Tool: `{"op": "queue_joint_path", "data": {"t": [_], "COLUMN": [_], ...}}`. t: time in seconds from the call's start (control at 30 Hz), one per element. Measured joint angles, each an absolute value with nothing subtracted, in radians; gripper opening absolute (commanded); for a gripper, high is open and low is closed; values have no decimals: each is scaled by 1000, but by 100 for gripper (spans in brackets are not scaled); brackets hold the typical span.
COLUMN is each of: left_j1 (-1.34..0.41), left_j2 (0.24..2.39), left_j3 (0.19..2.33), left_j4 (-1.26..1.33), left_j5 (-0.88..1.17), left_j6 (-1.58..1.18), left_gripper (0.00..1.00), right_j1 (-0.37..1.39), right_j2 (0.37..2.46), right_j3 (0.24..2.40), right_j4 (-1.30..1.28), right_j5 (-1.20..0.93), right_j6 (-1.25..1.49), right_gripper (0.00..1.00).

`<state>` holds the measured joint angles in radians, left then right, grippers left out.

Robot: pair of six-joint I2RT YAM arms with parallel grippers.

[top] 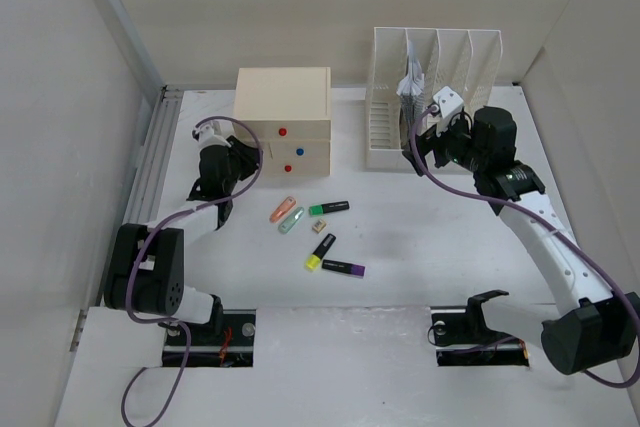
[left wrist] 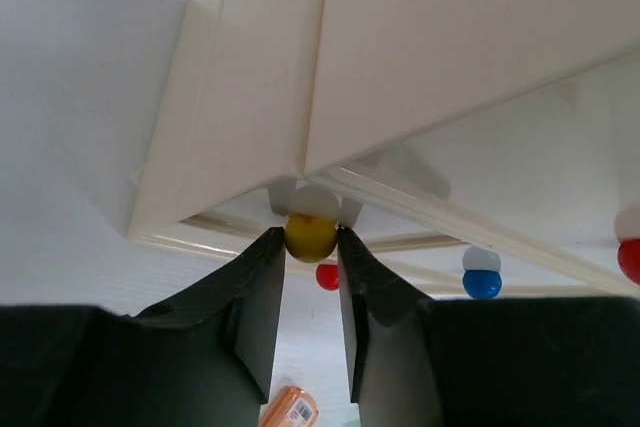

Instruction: Organize the desk

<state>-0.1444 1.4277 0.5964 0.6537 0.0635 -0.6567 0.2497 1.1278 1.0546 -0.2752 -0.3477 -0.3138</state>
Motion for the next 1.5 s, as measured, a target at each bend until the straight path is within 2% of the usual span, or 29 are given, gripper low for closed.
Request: {"op": "queue_joint_path", "data": {"t": [0.23, 0.43, 0.83, 1.1, 1.13, 1.17, 1.2, 1.23, 1.27, 1.33, 1.4, 1.5], "left_j1": [-144, -144, -169, -175, -175, -175, -175, -175, -175, -175, -175, -175], "left_j2": [1427, 1397, 1134, 1021, 1016, 1014, 1011, 1009, 1005, 991, 980, 939], "left_j3": [597, 542, 295, 218, 217, 217, 217, 217, 217, 217, 217, 217], "left_j4": [658, 702, 744, 732, 728, 725, 720, 716, 710, 687, 671, 627], "left_j5": [74, 71, 31, 14, 13, 12, 12, 12, 8, 0, -2, 3], "left_j6": [-667, -688, -756, -775, -775, -775, -775, -771, -773, -773, -773, -768], "left_gripper": [0, 0, 0, 0, 2, 11, 40, 57, 71, 90, 99, 99], "right_j1": [250, 250, 250, 250, 250, 250, 250, 250, 250, 250, 250, 250], "right_j2": [1128, 1128, 1128, 1128, 1128, 1128, 1128, 1128, 1128, 1128, 1128, 1128], "right_j3": [1055, 1055, 1055, 1055, 1055, 1055, 1055, 1055, 1055, 1055, 1055, 1055], "right_j4": [-274, -274, -270, -267, -267, -267, -267, -267, -267, -267, -267, -266], "right_j5": [-348, -348, -348, -350, -350, -350, -350, -350, -350, -350, -350, -352], "right_j6": [-314, -314, -313, -307, -306, -306, -306, -306, -306, -306, -306, -306], "right_gripper": [100, 100, 100, 100, 100, 100, 100, 100, 100, 100, 100, 100]}}
